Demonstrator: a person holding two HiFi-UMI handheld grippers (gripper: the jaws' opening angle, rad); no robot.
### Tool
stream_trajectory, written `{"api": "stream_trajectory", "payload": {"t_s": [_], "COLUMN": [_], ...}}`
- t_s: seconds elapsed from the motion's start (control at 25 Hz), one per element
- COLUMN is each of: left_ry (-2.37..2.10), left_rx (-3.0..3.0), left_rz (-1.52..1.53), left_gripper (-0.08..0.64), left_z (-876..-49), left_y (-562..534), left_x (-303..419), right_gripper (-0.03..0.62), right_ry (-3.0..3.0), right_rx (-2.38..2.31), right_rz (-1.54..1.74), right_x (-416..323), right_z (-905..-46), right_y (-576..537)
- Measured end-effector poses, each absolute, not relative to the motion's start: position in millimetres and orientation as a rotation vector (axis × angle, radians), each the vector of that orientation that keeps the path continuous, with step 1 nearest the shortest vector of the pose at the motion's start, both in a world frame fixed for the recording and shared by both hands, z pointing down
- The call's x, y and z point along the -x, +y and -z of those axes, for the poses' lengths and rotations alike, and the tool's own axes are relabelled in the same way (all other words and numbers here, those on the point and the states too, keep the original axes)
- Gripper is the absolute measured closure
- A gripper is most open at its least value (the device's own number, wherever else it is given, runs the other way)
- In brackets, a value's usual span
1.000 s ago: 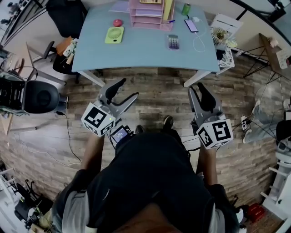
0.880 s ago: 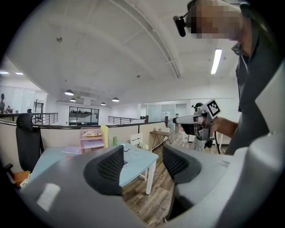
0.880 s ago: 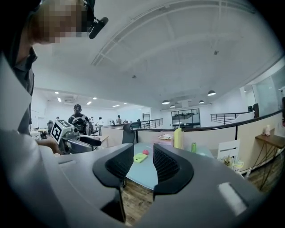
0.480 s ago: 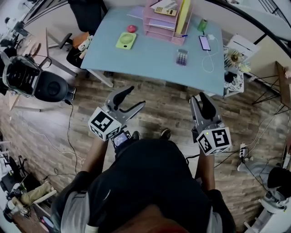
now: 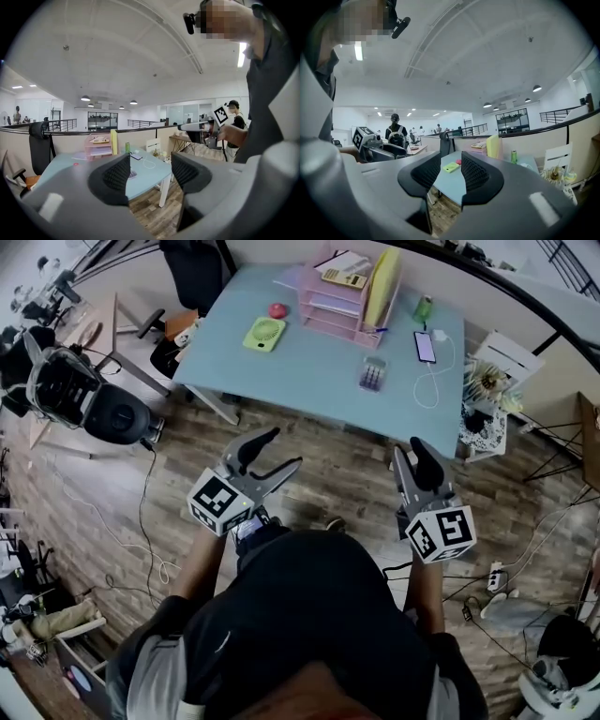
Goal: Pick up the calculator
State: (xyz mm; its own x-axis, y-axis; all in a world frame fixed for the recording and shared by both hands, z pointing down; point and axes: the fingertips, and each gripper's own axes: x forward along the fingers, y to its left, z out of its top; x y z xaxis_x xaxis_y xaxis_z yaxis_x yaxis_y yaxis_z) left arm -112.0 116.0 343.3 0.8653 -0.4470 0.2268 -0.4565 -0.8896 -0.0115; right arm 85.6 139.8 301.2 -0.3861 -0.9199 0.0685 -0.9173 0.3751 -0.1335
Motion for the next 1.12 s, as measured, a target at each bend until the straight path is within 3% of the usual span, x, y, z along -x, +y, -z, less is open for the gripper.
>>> {"api": "stream_trajectory", "payload": {"t_s": [0.56, 1.12], "left_ry": [-0.608, -0.230], "left_rx": [-3.012, -3.065], "left_rz": [-0.394, -0.274], "left_gripper": [0.265, 0.265], "left_z": [-349, -349], "left_y": [100, 6], "left_x": [70, 25], "right_gripper": [0.474, 0.474], "right_ry": [2.520, 2.320], "right_rx": [1.815, 2.140], "right_rz": [0.309, 0.259], "right_x": [-122, -142], "right_z": [-314, -296], "right_y": [138, 92]}}
